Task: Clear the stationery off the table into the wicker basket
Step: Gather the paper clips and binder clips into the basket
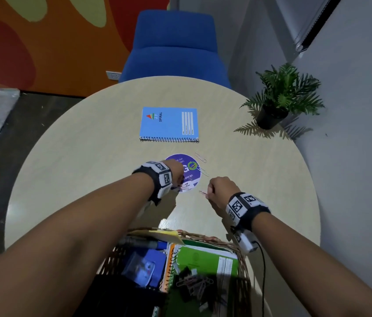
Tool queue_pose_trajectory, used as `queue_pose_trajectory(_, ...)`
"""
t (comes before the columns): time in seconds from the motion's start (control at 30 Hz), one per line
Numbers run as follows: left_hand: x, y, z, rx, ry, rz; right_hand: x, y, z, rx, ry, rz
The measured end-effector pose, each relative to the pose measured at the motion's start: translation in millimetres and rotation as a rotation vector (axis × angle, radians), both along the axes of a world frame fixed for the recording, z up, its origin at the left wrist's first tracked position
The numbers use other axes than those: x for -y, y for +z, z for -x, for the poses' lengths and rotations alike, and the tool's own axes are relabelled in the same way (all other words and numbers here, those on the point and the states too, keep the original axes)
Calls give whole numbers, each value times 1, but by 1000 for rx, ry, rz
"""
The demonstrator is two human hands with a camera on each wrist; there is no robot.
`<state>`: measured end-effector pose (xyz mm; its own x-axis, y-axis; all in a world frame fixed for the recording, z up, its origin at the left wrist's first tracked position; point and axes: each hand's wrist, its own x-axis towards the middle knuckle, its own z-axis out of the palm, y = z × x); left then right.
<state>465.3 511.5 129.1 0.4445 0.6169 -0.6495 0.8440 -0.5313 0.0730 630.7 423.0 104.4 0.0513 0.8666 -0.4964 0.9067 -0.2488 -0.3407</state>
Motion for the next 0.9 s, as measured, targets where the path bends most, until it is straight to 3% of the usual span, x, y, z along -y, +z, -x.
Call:
queue_pose_trajectory(0.2, 30, 73, 16, 422, 42, -40, 34, 44, -25, -182, -48, -129)
queue_pose_trajectory(0.4, 90, 100, 36, 597, -93, 107, 84, 75, -28, -374, -54, -104)
queue_pose_trajectory(0.53, 124, 96, 44, 567, -151, 246, 111, 86, -26, -380, -46, -71)
queue_pose_trajectory(0.6, 123, 93, 49, 551, -139, 231, 123, 90, -22, -384, -14, -53)
queue_pose_trajectory(0.7, 97, 92, 56, 564, -47, 104, 137, 100, -11, -399, 101, 38)
queue_pose_trajectory(0.8, 55, 78, 61, 470, -3, -135, 137, 108, -3, -376, 246, 162)
queue_pose_trajectory(0.9, 21, 54, 58, 367, 74, -233, 114, 108, -6, -326, 244, 135)
